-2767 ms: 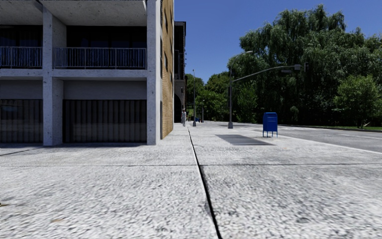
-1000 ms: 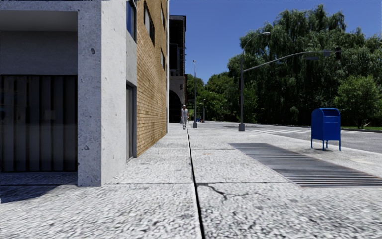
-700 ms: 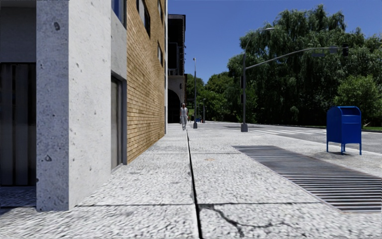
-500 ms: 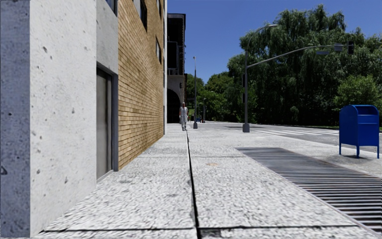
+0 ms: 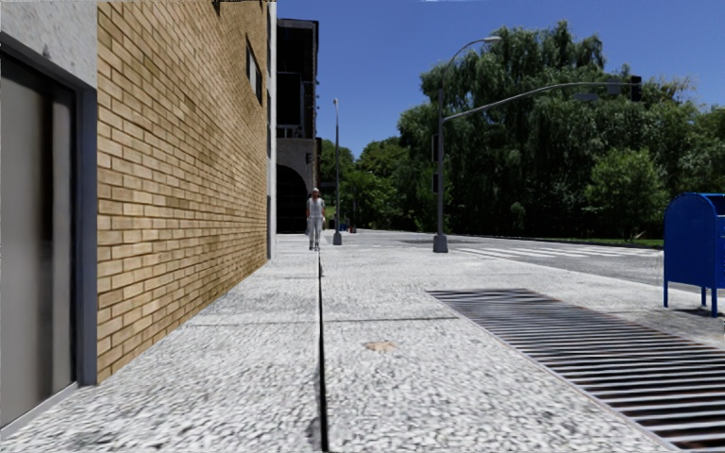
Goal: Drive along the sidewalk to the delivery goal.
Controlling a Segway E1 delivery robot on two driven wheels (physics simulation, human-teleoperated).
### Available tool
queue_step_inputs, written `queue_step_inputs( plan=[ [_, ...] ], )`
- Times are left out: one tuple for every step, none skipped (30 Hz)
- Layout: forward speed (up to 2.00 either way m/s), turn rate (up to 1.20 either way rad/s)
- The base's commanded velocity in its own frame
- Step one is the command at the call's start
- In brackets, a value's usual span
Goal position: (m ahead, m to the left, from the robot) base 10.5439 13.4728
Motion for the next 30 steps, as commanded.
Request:
queue_step_inputs(
  plan=[
    [2.00, -0.47],
    [2.00, -0.47],
    [2.00, -0.47],
    [2.00, -0.47],
    [2.00, -0.47],
    [2.00, -0.47],
    [2.00, -0.47],
    [2.00, -0.47],
    [2.00, -0.46],
    [2.00, -0.46],
    [2.00, -0.46],
    [2.00, -0.46],
    [2.00, -0.46],
    [2.00, -0.46],
    [2.00, -0.46],
    [2.00, -0.46],
    [2.00, -0.45],
    [2.00, -0.45],
    [2.00, -0.01],
    [2.00, 0.00],
    [2.00, 0.00],
    [2.00, 0.00],
    [2.00, 0.00],
    [2.00, 0.00],
    [2.00, 0.00],
    [2.00, 0.00],
    [2.00, 0.00],
    [2.00, 0.00],
    [2.00, 0.00],
    [2.00, 0.00]
  ],
)
